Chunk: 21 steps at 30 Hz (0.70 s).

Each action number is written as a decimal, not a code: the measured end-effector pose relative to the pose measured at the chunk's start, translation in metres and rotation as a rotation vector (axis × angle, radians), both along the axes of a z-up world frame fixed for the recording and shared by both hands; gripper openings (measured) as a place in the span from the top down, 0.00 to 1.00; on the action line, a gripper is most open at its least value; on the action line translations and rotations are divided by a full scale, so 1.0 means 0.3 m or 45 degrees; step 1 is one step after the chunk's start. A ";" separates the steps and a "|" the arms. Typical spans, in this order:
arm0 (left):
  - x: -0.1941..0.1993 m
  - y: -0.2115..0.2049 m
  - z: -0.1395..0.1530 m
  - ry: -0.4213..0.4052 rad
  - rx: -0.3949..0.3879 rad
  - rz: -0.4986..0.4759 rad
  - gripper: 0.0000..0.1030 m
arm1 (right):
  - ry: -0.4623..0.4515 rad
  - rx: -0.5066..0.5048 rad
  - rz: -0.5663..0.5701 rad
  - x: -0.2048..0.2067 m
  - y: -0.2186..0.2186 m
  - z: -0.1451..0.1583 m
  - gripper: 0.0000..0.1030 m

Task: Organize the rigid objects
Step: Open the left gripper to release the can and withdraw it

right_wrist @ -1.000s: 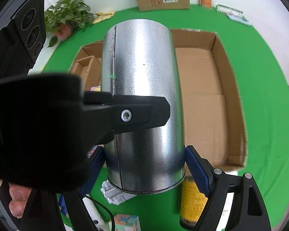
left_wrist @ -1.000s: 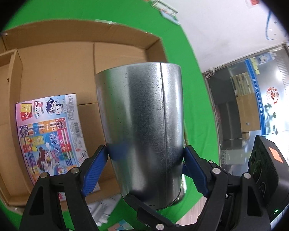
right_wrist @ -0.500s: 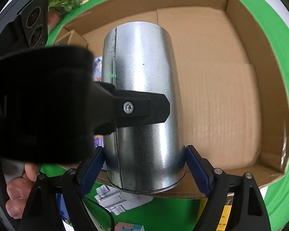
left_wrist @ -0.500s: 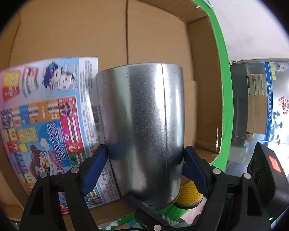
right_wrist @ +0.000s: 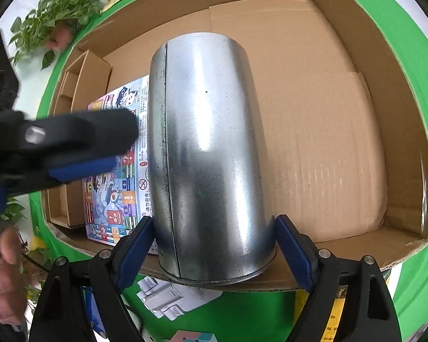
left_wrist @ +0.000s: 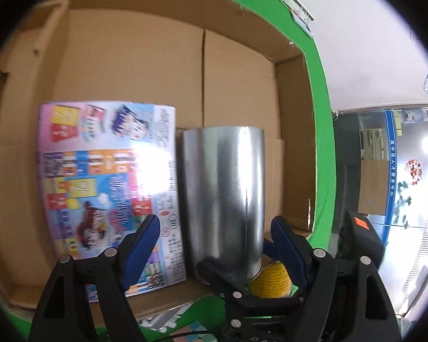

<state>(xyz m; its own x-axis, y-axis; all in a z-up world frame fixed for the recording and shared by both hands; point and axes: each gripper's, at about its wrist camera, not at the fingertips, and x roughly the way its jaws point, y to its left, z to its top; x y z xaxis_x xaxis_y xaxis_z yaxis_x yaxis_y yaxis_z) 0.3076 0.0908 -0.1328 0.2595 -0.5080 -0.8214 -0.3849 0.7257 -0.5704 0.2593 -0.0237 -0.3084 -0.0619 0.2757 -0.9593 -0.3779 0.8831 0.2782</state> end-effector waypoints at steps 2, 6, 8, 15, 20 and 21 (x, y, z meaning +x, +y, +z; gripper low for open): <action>-0.021 0.007 0.022 -0.011 0.028 -0.001 0.23 | 0.056 0.008 0.055 -0.038 0.017 -0.026 0.14; -0.085 0.016 0.061 -0.035 0.045 0.003 0.23 | 0.038 0.020 0.078 -0.118 -0.012 -0.018 0.10; -0.118 0.019 0.081 -0.052 0.065 0.007 0.23 | 0.021 0.028 0.073 -0.129 -0.039 -0.001 0.10; -0.245 -0.012 0.297 -0.280 0.512 0.126 0.22 | -0.120 0.112 0.164 -0.179 -0.029 0.280 0.10; -0.323 -0.026 0.376 -0.360 0.606 0.192 0.38 | -0.370 0.147 0.099 -0.059 -0.201 0.583 0.03; -0.339 -0.042 0.386 -0.389 0.600 0.191 0.84 | -0.404 0.166 0.079 -0.088 -0.270 0.636 0.21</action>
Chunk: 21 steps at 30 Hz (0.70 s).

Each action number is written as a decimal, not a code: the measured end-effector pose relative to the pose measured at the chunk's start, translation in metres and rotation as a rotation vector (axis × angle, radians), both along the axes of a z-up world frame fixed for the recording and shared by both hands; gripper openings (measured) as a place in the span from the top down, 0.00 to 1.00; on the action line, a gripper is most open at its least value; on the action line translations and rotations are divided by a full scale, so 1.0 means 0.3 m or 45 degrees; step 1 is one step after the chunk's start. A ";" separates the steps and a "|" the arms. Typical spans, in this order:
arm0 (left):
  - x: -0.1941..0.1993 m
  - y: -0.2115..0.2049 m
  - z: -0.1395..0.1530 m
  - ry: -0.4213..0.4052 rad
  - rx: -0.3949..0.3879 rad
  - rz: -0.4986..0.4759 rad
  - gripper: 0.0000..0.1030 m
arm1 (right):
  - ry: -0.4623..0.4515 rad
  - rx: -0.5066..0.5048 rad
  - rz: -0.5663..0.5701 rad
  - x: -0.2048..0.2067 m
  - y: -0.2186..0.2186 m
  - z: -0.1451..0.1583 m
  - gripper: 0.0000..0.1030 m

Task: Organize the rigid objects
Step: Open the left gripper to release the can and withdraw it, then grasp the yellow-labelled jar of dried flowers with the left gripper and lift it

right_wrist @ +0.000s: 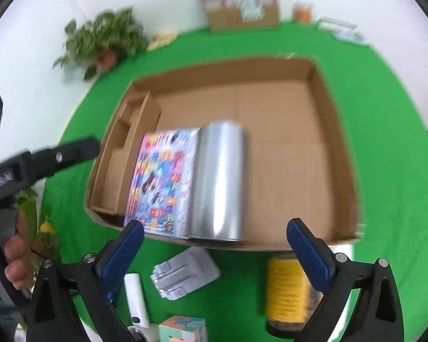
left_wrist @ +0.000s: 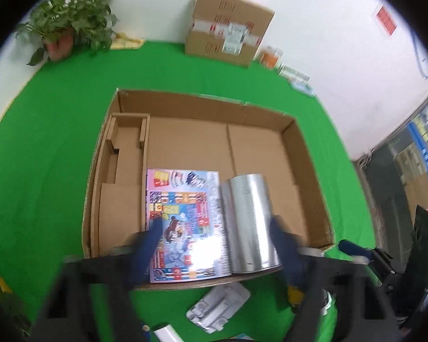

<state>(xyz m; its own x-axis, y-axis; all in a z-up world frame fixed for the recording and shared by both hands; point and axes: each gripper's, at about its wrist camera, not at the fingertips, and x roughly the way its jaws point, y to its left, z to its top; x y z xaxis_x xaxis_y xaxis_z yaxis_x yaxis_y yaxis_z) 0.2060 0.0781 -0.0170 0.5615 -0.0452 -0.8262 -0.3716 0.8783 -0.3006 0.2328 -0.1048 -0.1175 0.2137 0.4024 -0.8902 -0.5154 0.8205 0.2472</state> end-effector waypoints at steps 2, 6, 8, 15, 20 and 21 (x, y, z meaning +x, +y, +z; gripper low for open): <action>-0.015 -0.025 0.004 0.044 0.000 -0.012 0.98 | -0.020 -0.010 0.021 0.064 -0.057 0.131 0.68; -0.064 -0.089 0.045 -0.001 0.019 0.000 0.77 | -0.032 -0.064 -0.049 0.099 -0.274 0.217 0.31; -0.067 -0.120 0.043 0.050 0.052 0.069 0.14 | -0.018 -0.057 -0.122 0.182 -0.369 0.252 0.01; -0.171 -0.223 0.045 0.133 0.006 0.234 0.05 | 0.167 -0.095 -0.094 0.167 -0.535 0.034 0.01; -0.251 -0.314 0.023 0.209 -0.028 0.292 0.05 | 0.245 -0.118 -0.024 0.204 -0.469 -0.078 0.05; -0.273 -0.335 0.020 0.220 -0.032 0.294 0.05 | 0.270 -0.141 -0.025 0.192 -0.506 -0.084 0.08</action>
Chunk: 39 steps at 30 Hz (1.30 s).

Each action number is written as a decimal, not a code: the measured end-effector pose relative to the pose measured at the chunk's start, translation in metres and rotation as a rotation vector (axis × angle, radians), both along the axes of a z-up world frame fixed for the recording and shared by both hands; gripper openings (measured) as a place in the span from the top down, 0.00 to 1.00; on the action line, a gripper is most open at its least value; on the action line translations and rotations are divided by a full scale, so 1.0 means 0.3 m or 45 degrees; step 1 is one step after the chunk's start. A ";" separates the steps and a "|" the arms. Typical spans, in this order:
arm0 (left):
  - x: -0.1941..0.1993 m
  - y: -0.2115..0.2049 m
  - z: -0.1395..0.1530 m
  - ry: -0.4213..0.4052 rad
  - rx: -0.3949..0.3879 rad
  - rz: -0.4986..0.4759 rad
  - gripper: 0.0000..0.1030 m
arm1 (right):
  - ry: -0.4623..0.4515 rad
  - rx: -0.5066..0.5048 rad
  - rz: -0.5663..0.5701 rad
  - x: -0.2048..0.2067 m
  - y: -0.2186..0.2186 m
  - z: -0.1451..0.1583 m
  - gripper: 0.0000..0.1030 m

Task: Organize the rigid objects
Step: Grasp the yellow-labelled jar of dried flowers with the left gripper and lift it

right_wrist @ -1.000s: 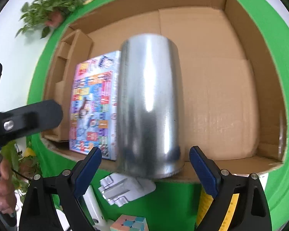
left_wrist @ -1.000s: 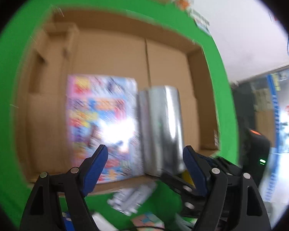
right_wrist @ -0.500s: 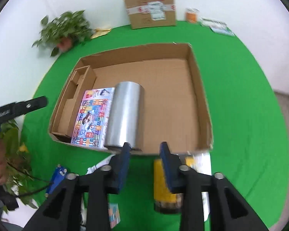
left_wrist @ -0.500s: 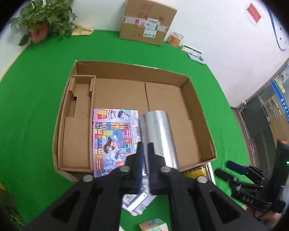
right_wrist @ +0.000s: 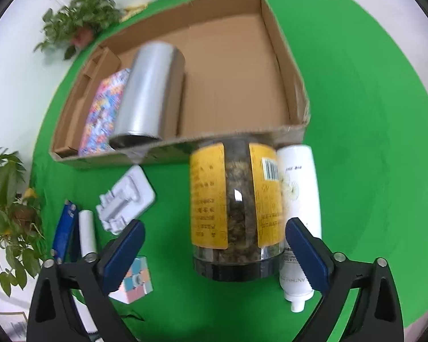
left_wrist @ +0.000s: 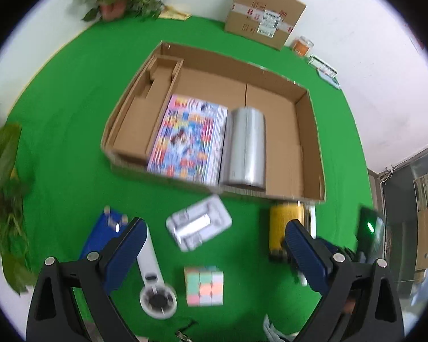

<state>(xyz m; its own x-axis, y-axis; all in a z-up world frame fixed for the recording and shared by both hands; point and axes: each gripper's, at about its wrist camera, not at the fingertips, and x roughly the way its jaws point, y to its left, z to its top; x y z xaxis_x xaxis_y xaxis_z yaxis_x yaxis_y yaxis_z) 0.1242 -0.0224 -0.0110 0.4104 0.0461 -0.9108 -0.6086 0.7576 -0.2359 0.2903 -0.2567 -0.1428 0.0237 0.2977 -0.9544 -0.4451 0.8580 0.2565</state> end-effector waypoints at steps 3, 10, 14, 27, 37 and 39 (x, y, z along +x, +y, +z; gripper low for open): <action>-0.047 -0.043 -0.016 0.040 0.005 0.020 0.05 | 0.011 -0.040 0.010 0.039 0.102 -0.113 0.18; -0.089 -0.102 -0.025 -0.112 -0.248 0.010 0.05 | 0.063 -0.034 0.045 -0.016 0.056 -0.143 0.33; -0.025 -0.141 -0.092 -0.125 -0.412 -0.065 0.05 | 0.170 0.045 0.103 -0.143 -0.075 -0.091 0.38; 0.199 -0.249 -0.482 0.111 -0.678 -0.287 0.07 | 0.264 0.280 0.026 -0.201 -0.138 -0.125 0.04; 0.228 -0.302 -0.553 0.265 -0.652 -0.387 0.32 | 0.291 0.138 -0.015 -0.148 -0.027 -0.236 0.20; 0.223 -0.310 -0.547 0.275 -0.659 -0.382 0.32 | 0.308 0.132 -0.015 -0.156 -0.029 -0.231 0.21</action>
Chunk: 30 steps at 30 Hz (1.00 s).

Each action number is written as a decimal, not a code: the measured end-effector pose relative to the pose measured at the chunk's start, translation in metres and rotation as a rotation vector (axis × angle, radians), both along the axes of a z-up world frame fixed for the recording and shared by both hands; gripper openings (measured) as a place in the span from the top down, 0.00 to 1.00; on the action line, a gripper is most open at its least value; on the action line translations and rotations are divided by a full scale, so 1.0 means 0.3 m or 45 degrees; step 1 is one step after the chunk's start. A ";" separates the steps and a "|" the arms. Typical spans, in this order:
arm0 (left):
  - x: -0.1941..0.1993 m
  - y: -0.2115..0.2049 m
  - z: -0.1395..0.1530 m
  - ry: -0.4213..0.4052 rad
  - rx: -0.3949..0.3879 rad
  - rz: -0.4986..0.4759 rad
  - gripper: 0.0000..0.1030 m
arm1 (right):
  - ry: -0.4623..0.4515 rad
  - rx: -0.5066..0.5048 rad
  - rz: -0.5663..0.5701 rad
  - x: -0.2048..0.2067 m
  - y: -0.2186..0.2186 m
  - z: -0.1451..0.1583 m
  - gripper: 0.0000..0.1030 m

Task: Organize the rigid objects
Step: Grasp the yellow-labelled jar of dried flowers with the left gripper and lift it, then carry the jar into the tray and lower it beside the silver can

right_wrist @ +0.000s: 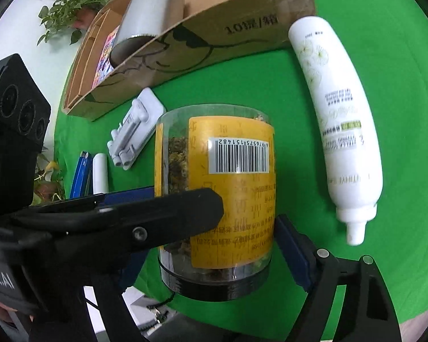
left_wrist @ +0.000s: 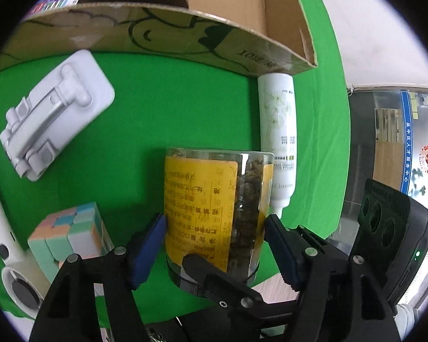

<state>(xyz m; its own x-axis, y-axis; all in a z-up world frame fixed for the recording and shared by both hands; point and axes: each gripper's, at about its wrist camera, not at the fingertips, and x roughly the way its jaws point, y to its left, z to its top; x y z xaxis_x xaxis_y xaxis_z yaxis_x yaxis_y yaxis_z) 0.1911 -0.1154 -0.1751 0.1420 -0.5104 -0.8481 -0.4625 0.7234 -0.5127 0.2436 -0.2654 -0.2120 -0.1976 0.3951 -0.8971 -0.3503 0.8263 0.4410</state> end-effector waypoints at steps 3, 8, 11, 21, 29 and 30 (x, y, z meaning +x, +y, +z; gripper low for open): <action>0.009 -0.015 0.050 -0.035 0.012 0.009 0.32 | -0.003 -0.013 -0.004 0.004 0.025 0.010 0.21; 0.068 -0.022 0.289 -0.207 0.081 -0.010 0.34 | -0.181 -0.023 0.053 0.034 0.038 0.195 0.21; 0.124 -0.016 0.517 -0.369 0.174 -0.034 0.35 | -0.344 0.048 0.046 0.073 0.014 0.424 0.21; 0.292 0.093 0.769 -0.546 0.319 -0.084 0.36 | -0.589 0.215 -0.049 0.272 0.062 0.850 0.21; 0.417 0.209 0.594 -0.395 0.273 -0.103 0.38 | -0.445 0.148 -0.043 0.435 0.204 0.708 0.21; 0.431 0.218 0.574 -0.372 0.262 -0.101 0.39 | -0.414 0.132 -0.039 0.456 0.221 0.676 0.21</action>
<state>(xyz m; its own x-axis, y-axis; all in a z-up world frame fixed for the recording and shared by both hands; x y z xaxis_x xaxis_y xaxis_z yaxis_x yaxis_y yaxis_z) 0.3205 -0.0501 -0.0031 0.3599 -0.3523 -0.8639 -0.2562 0.8530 -0.4546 0.3803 -0.1992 -0.0093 0.1053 0.4890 -0.8659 -0.4624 0.7950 0.3928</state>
